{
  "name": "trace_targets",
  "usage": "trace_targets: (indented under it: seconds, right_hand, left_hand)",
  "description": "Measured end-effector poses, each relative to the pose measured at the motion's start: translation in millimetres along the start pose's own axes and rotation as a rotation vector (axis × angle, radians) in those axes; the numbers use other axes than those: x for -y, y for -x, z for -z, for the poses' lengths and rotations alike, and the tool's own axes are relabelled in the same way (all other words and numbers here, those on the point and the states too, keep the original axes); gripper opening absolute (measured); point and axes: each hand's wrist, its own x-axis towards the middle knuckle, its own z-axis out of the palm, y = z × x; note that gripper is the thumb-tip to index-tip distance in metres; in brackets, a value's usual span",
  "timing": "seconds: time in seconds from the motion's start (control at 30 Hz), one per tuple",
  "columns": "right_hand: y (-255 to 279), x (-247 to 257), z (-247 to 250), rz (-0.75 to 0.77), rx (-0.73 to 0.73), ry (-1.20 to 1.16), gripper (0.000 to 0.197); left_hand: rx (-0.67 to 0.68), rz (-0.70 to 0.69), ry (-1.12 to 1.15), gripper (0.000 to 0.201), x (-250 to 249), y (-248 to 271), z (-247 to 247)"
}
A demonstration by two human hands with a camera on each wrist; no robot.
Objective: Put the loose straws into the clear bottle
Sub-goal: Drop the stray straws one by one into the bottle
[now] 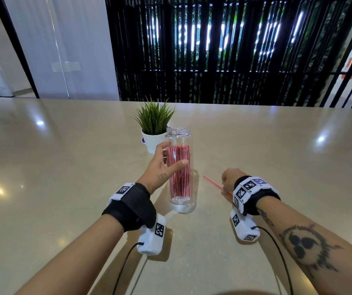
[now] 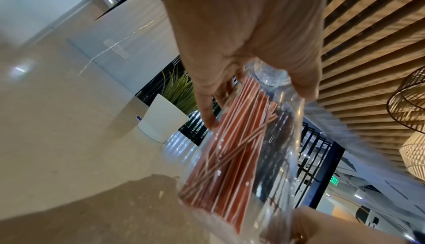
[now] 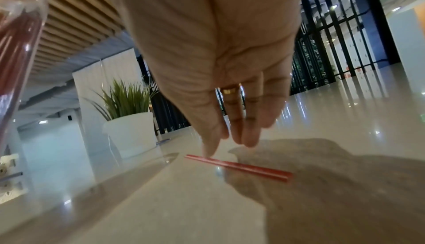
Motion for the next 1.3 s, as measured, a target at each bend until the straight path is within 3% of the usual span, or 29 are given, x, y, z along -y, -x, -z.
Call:
trace_targets:
  seconds: [0.13, 0.43, 0.87, 1.03, 1.13, 1.2, 1.3]
  right_hand:
    - [0, -3, -9, 0.027, -0.037, 0.024, 0.021]
    - [8, -4, -17, 0.066, -0.108, -0.046, 0.014]
    - [-14, -14, -25, 0.018, -0.009, -0.218, 0.009]
    - [-15, -15, -27, 0.02, 0.033, -0.17, 0.026]
    - [-12, -15, -22, 0.04, 0.061, -0.158, 0.017]
    - [-10, -16, -17, 0.062, 0.037, -0.187, 0.008]
    - [-10, -18, -7, 0.141, -0.117, -0.407, 0.014]
  left_hand:
    - [0.002, -0.005, -0.015, 0.068, 4, 0, -7]
    - [0.034, 0.026, -0.043, 0.08, 6, -6, -27]
    - [0.072, 0.047, -0.06, 0.074, 8, -13, -40]
    - [0.085, 0.065, -0.095, 0.07, 11, -13, -42]
    - [0.084, 0.075, -0.11, 0.07, 12, -13, -41]
    - [0.079, 0.075, -0.091, 0.069, 13, -13, -41]
    - [0.07, 0.074, -0.081, 0.068, 13, -14, -40]
